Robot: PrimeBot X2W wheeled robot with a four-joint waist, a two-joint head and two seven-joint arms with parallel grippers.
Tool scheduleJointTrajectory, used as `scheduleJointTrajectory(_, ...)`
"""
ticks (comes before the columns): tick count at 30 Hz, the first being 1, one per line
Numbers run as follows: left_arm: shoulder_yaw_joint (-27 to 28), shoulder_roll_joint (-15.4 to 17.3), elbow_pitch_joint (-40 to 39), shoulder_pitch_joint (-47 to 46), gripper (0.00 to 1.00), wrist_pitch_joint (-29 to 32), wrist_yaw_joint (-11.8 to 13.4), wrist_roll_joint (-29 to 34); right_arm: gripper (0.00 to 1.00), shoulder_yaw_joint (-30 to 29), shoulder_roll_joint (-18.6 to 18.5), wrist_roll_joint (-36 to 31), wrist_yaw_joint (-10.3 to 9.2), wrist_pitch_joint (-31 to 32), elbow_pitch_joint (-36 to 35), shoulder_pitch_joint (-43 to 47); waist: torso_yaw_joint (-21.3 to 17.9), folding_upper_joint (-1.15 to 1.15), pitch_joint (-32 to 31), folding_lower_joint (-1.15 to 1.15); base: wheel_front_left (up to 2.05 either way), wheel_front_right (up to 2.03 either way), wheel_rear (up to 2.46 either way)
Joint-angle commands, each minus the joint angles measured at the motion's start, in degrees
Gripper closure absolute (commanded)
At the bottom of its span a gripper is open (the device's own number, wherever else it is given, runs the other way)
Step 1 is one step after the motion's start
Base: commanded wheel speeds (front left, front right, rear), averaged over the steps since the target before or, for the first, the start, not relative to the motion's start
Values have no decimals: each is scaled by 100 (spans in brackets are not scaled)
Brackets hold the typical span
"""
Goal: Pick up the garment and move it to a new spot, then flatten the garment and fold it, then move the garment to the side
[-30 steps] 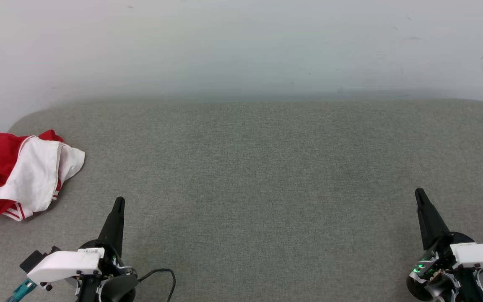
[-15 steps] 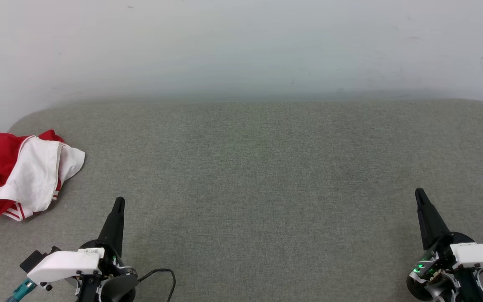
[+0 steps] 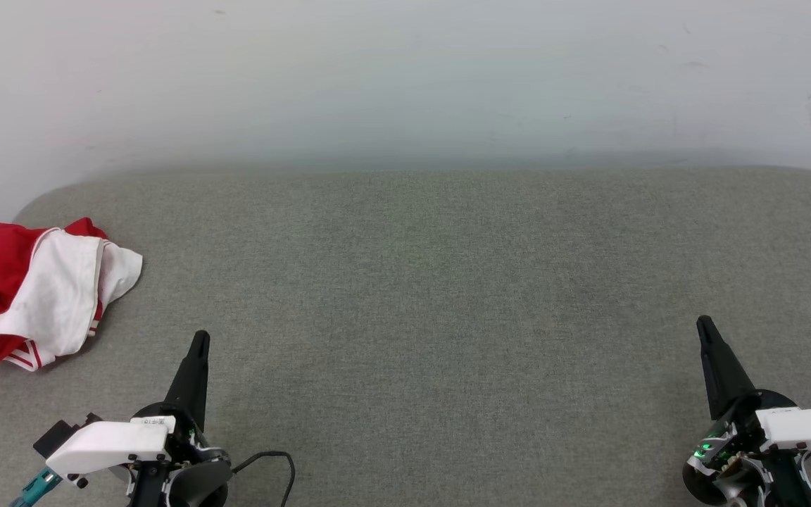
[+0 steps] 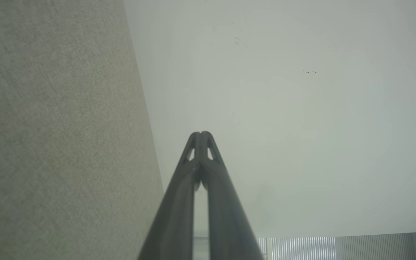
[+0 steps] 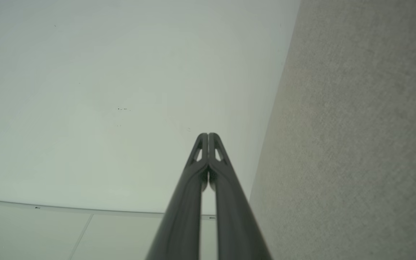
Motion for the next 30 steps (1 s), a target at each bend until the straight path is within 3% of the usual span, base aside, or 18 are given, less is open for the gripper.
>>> scheduleJointTrajectory(1,18,-2,-16,-38,100,2,-12,22,100,6,27,-1,-3,-9,0,-83,0,0,0,0,0,0,0)
scheduleJointTrajectory(3,19,-2,-16,-38,100,3,-12,22,100,6,27,-1,-3,-9,0,-83,0,0,0,0,0,0,0)
scheduleJointTrajectory(4,-4,-1,18,6,0,-1,0,-2,0,1,-1,-1,1,-1,15,10,0,0,0,0,0,0,0)
scheduleJointTrajectory(19,-145,-13,166,243,0,-341,1,179,0,141,2,-395,0,-334,129,253,3,0,5,0,0,0,0)
scheduleJointTrajectory(30,-116,-10,277,254,0,-621,1,642,0,96,3,-1312,0,-617,155,244,15,0,9,0,0,0,0)
